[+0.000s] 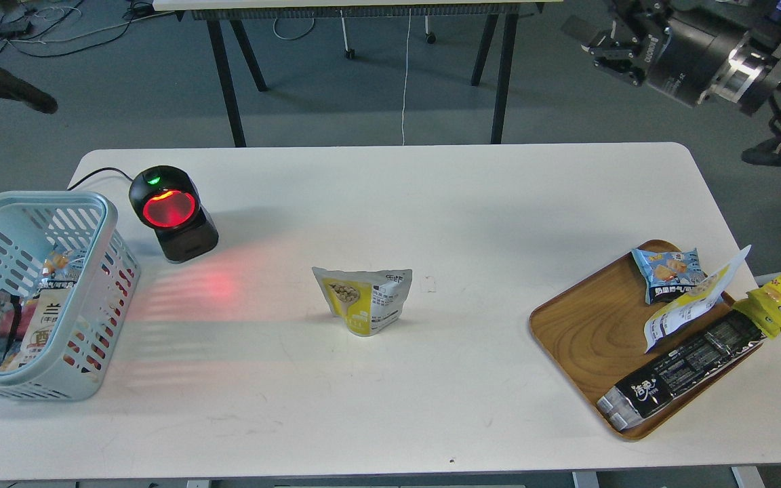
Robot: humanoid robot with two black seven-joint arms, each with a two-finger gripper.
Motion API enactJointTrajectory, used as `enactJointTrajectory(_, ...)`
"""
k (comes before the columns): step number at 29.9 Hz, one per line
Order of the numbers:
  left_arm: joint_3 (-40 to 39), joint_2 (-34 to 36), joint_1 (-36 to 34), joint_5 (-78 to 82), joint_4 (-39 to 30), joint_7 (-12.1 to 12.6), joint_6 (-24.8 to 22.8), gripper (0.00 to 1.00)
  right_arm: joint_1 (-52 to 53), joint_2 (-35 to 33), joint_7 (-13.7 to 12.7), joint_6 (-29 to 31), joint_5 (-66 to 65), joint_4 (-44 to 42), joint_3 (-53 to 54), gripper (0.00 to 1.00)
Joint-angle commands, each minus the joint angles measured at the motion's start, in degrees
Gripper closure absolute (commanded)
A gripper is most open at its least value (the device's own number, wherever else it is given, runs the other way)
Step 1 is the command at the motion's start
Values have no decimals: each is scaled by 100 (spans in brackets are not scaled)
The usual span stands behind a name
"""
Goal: Scan snack and place in basket
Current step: 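Reach the left gripper to the snack bag and grasp it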
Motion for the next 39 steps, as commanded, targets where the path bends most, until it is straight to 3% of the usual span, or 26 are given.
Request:
enactJointTrajectory(1,12,5,65,1295,-1121,26,4,4,-203,43,1,-144,1433,-335,61,2)
enactJointTrajectory(4,257,13,83,2446,-2079,26,4,4,-387,131,1,23,2743,-932,61,1)
enactJointTrajectory(8,714,-48,74,3652,-2820,35,4,4,-546,561,1,585,3441,-1785,69,1)
enactJointTrajectory(11,1040,-171,83,4496,-2979,26,4,4,-730,860,1,884,3862,-2418,218,1)
enactJointTrajectory(14,1409,-408,188,5129,-2988,26,4,4,-1107,1290,-398,1104,4329,-2963,464,1)
enactJointTrajectory(20,1612,-558,987,5893,-3436,43,4,4,-1232,1977,-434,1148,4321,-3922,922,1)
enactJointTrajectory(25,1778,-707,1313,7554,-3427,-18,4,5,-1205,2039,-461,1166,4312,-3861,913,1)
enactJointTrajectory(34,2456,-716,1366,8429,-3130,-18,4,8,-1170,2030,-470,1175,4312,-3888,904,1)
enactJointTrajectory(39,2526,-752,1349,8429,-2672,-211,4,31,-1161,2030,-461,1166,4312,-3896,904,1)
